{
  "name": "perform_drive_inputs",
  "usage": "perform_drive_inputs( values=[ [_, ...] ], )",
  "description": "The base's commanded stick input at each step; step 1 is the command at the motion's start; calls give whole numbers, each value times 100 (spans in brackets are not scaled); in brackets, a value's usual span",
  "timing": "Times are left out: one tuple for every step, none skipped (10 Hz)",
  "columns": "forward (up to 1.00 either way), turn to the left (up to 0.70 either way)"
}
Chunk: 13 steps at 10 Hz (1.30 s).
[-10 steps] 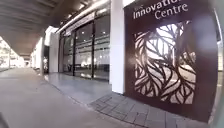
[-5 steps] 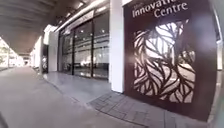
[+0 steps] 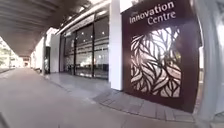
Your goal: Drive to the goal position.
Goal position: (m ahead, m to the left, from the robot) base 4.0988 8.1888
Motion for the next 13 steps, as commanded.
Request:
perform_drive_inputs(
  values=[
    [0, 4],
    [0, 17],
    [26, 36],
    [52, 35],
    [70, 35],
    [70, 35],
    [70, 35],
    [70, 35],
    [0, 70],
    [0, 70],
    [0, 70],
    [0, 70],
    [0, 70]
  ],
)
